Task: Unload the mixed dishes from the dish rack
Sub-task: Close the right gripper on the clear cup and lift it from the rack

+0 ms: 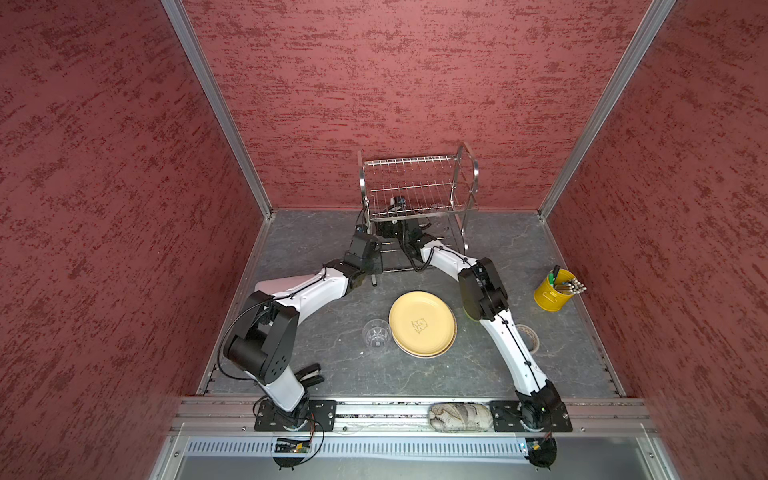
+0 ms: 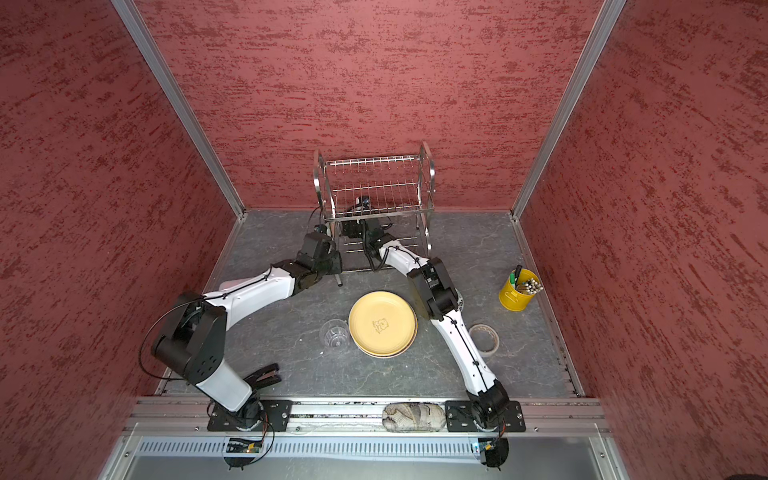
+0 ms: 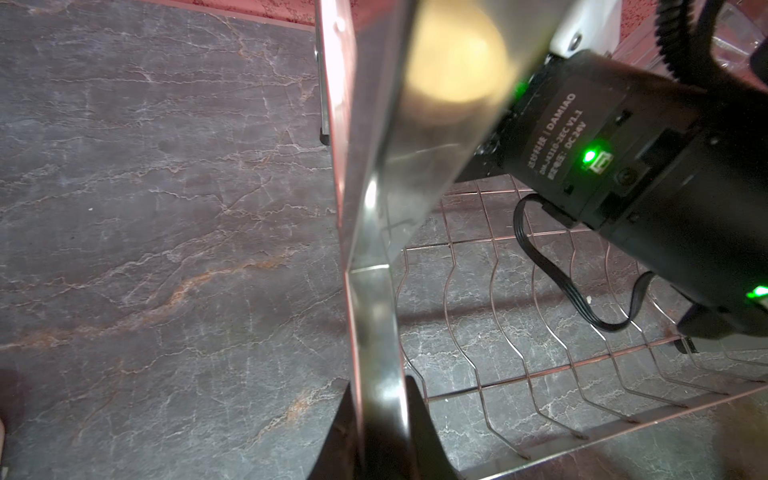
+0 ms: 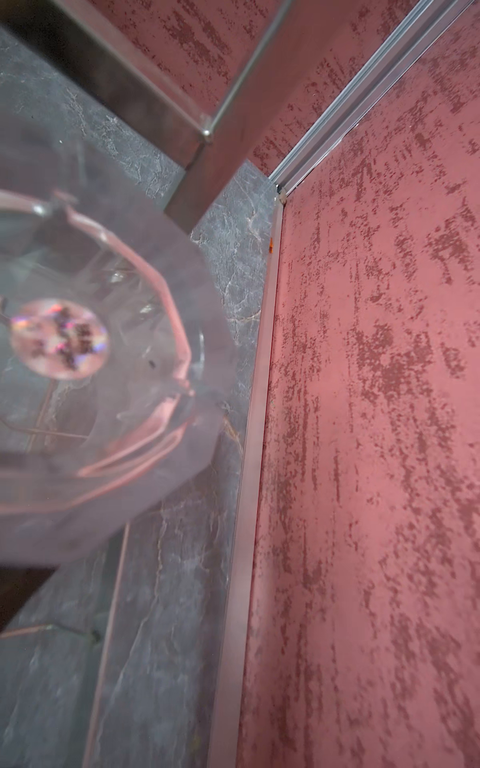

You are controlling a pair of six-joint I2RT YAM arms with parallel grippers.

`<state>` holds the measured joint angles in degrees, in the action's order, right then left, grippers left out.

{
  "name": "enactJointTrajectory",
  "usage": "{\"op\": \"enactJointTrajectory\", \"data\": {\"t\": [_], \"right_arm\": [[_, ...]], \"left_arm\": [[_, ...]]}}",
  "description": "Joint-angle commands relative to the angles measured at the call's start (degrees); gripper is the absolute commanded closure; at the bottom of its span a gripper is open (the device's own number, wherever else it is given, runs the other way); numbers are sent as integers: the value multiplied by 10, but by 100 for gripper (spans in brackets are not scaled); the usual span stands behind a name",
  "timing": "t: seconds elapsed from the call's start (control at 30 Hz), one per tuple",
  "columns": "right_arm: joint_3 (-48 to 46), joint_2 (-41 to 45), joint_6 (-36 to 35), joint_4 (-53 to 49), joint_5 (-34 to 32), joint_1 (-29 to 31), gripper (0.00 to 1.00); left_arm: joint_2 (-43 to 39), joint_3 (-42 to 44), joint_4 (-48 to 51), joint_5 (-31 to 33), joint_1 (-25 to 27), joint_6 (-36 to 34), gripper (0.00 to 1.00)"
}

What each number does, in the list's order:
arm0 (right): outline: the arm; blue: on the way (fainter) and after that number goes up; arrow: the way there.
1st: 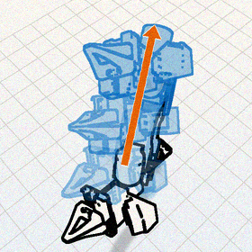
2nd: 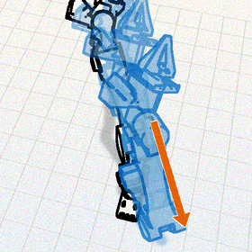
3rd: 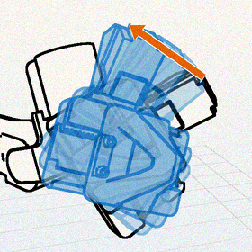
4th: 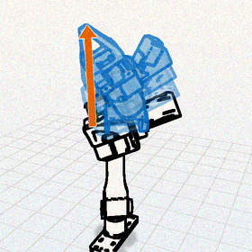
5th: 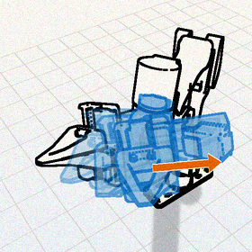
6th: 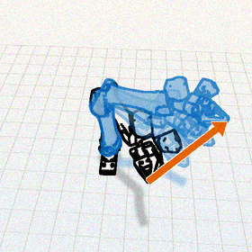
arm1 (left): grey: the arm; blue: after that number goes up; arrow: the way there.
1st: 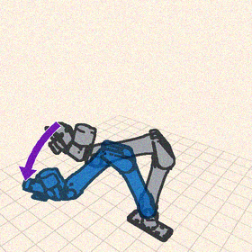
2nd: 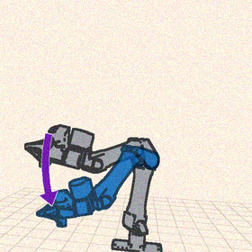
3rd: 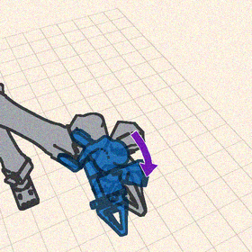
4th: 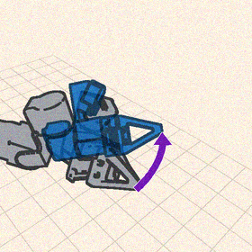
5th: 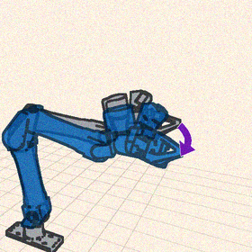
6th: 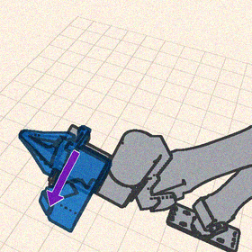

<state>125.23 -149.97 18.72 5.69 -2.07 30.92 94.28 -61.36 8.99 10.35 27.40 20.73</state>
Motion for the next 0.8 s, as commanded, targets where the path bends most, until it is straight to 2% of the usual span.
{"op": "enactJointTrajectory", "data": {"t": [0.0,0.3,0.53,0.77], "right_arm": [[22,-9,-7,-21,-34,-5,19],[-14,14,-16,-11,-16,-5,29],[-137,90,-4,48,22,-5,42],[-265,174,30,100,59,-4,48]], "left_arm": [[-23,10,6,-25,5,23,100],[-20,6,6,-25,2,25,100],[-13,-5,2,-30,0,26,100],[-3,-17,-2,-37,-4,27,100]]}}
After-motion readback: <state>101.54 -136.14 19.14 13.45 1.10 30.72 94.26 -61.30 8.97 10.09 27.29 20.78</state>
